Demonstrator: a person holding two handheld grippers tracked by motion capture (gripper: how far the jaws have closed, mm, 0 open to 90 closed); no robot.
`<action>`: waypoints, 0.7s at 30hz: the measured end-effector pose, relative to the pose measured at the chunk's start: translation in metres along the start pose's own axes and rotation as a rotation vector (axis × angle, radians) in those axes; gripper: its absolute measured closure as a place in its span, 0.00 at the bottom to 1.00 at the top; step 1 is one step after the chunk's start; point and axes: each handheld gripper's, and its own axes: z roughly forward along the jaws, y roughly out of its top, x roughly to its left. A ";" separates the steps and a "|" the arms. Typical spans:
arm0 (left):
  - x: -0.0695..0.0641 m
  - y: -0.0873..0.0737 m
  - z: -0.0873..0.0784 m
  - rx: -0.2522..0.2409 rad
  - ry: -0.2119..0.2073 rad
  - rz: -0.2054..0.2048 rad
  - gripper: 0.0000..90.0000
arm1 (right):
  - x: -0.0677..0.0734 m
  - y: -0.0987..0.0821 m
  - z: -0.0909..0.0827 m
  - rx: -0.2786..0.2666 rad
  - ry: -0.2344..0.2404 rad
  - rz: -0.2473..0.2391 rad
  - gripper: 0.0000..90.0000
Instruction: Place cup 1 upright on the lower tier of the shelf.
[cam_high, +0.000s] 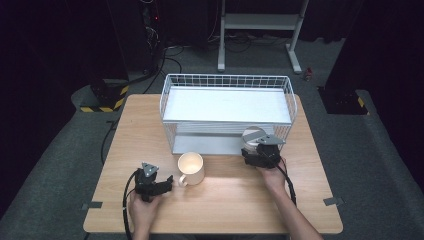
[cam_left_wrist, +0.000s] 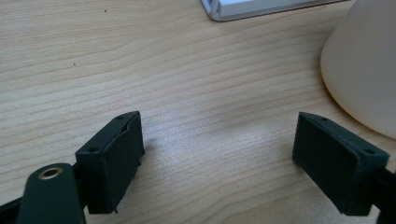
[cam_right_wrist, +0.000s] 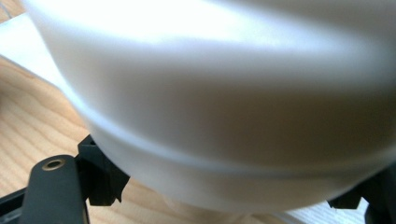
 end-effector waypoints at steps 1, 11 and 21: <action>0.000 0.000 0.000 0.000 0.000 0.000 0.18 | -0.002 0.000 0.002 -0.010 -0.003 0.001 0.21; 0.000 0.000 0.000 0.000 0.000 0.001 0.18 | -0.005 0.005 0.008 0.002 -0.019 0.017 0.21; 0.000 0.000 0.000 0.000 0.000 0.001 0.18 | -0.009 0.007 0.010 0.003 -0.022 0.008 0.20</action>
